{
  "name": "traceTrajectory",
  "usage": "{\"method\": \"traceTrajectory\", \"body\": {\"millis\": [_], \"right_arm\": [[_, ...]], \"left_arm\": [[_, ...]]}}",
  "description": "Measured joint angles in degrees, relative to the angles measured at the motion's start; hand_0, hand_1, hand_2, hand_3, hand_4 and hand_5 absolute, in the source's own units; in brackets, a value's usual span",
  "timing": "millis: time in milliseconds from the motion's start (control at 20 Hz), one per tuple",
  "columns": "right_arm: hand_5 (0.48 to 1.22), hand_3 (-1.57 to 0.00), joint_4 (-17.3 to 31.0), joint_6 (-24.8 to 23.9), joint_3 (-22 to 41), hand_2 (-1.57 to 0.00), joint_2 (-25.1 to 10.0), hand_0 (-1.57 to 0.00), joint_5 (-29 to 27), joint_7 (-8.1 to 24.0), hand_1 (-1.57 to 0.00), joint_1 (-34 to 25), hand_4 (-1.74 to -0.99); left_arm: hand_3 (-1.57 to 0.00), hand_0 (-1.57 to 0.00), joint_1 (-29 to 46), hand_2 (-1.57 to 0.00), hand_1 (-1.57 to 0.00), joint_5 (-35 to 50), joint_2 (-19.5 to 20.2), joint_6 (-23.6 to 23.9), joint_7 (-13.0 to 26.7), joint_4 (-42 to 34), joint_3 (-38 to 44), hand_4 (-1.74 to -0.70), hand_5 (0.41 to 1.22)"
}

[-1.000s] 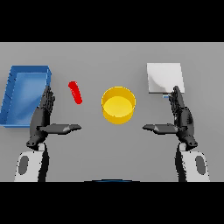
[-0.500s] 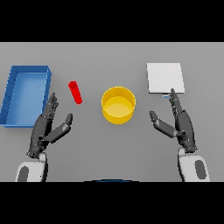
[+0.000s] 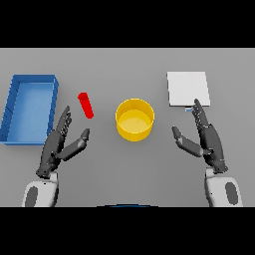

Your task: Pick up the red beaker and tilt it to pour out 1 green nut into yellow bowl. Pick up the yellow bowl and place it on the metallic measuring scale.

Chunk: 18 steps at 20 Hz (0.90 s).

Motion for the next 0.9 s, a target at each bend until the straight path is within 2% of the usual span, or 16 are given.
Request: {"method": "traceTrajectory", "body": {"millis": [250, 550, 700, 800, 900], "right_arm": [[0.617, 0.00, 1.26, 0.91, -0.56, 0.00, -0.64, 0.00, -0.53, -0.60, 0.00, -0.69, -1.292], [0.628, 0.00, 0.31, 0.33, -0.73, 0.00, -0.84, 0.00, -0.06, -0.87, 0.00, -0.02, -1.298], [0.631, 0.00, 0.84, 0.10, -1.09, 0.00, -1.00, 0.00, -0.03, 0.74, 0.00, -0.38, -1.300], [0.637, 0.00, 0.06, -0.01, -0.76, 0.00, -1.16, 0.00, 0.48, 0.17, 0.00, -0.29, -1.303], [0.639, 0.00, 0.66, -0.39, -0.79, 0.00, -0.87, 0.00, 0.70, 1.34, 0.00, -0.84, -1.299]], "left_arm": [[0.00, 0.00, -9.26, 0.00, 0.00, -0.81, 0.36, 1.92, -0.02, 10.38, 3.29, -1.21, 0.659], [0.00, 0.00, -19.27, 0.00, 0.00, -0.50, 0.13, 3.22, -3.85, 22.57, 6.61, -1.23, 0.636], [0.00, 0.00, -22.90, 0.00, 0.00, -1.48, -0.49, 4.44, -5.91, 27.52, 7.09, -1.22, 0.633], [0.00, 0.00, -25.17, 0.00, 0.00, -2.45, -0.32, 5.48, -5.81, 30.87, 7.54, -1.22, 0.639], [0.00, 0.00, -27.29, 0.00, 0.00, -3.07, -0.01, 6.03, -7.97, 33.69, 7.94, -1.24, 0.660]]}}
